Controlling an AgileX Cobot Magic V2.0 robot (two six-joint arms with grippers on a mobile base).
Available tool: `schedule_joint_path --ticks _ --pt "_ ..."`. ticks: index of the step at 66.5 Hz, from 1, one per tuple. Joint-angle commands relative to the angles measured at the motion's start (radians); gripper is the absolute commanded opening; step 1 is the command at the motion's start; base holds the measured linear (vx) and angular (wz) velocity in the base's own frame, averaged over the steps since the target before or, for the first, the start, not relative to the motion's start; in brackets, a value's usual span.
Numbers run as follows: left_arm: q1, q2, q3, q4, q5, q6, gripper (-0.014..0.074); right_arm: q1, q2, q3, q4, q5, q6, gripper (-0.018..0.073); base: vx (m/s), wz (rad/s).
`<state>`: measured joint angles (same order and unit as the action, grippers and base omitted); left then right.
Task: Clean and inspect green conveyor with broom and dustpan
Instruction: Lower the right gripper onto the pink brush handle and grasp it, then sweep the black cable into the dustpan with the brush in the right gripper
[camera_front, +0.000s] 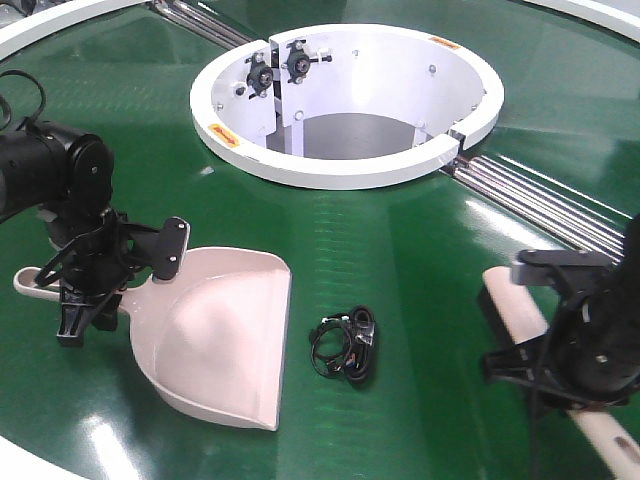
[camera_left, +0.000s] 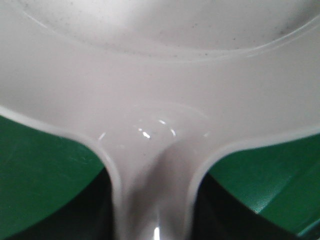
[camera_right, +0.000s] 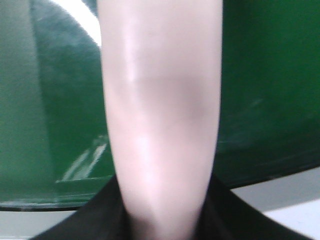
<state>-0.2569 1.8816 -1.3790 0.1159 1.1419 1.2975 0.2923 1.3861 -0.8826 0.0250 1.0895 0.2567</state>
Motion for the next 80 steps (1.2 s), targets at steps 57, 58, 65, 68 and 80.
schedule_joint_path --ticks 57,58,65,68,80 --pt "-0.009 -0.049 -0.028 -0.007 -0.009 -0.012 -0.0006 0.315 0.524 -0.477 0.4 0.048 -0.097 -0.0005 0.0 0.0" --pt "-0.009 -0.049 -0.028 -0.007 -0.009 -0.012 -0.0006 0.322 0.53 -0.49 0.409 0.048 -0.104 -0.0005 0.0 0.0" --pt "-0.009 -0.049 -0.028 -0.007 -0.009 -0.012 -0.0006 0.36 0.596 -0.599 0.516 0.047 -0.151 -0.0005 0.0 0.0" --pt "-0.009 -0.049 -0.028 -0.007 -0.009 -0.012 -0.0006 0.373 0.616 -0.657 0.54 0.048 -0.161 -0.0005 0.0 0.0" --pt "-0.009 -0.049 -0.028 -0.007 -0.009 -0.012 -0.0006 0.404 0.677 -0.859 0.561 0.072 -0.15 -0.0005 0.0 0.0"
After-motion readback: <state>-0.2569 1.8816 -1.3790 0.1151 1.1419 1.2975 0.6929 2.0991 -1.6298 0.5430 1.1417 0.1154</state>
